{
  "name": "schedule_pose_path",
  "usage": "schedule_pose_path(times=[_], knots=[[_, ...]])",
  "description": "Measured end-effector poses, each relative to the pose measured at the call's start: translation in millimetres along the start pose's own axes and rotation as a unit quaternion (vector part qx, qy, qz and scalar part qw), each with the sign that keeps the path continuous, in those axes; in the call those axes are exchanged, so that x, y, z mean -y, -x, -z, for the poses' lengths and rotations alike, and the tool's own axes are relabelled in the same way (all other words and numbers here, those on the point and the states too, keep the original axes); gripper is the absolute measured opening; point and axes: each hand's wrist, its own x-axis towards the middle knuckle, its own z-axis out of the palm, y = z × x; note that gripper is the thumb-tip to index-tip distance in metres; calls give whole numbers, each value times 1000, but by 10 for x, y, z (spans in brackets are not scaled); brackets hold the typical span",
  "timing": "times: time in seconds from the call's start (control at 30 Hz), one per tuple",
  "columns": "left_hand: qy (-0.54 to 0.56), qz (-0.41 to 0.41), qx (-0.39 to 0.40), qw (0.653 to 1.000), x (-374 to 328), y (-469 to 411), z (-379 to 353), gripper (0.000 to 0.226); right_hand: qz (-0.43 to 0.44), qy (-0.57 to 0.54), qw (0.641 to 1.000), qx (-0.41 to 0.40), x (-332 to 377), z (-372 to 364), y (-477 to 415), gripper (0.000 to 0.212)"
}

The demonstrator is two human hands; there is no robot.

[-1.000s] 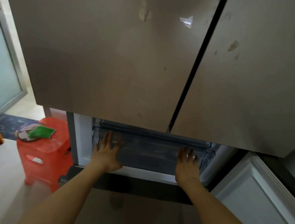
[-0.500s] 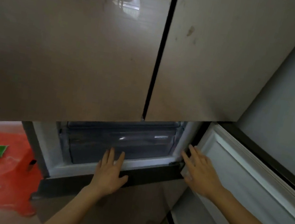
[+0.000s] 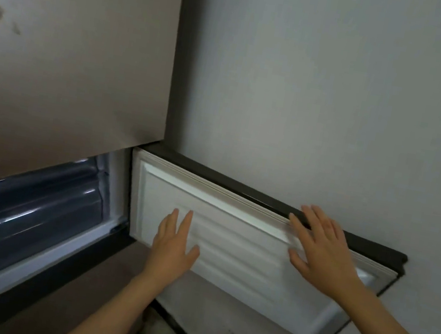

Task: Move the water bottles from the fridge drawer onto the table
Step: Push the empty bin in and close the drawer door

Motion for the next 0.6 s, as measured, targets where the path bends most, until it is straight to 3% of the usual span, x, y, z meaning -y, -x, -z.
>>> schedule_pose_path(times=[0.13, 0.23, 0.4, 0.6], knots=[[-42, -53, -34, 997, -487, 138, -196, 73, -102, -37, 992, 62, -615, 173, 415, 68], [-71, -57, -45, 995, -877, 331, -445, 73, -187, -116, 965, 139, -1032, 158, 684, 65], [-73, -19, -35, 997, -1490, 988, -967, 72, -122, -174, 964, 162, -1269, 171, 900, 62], [-113, 90, -72, 987, -1548, 1573, -879, 75, -65, -123, 970, 202, -1324, 351, 830, 60]])
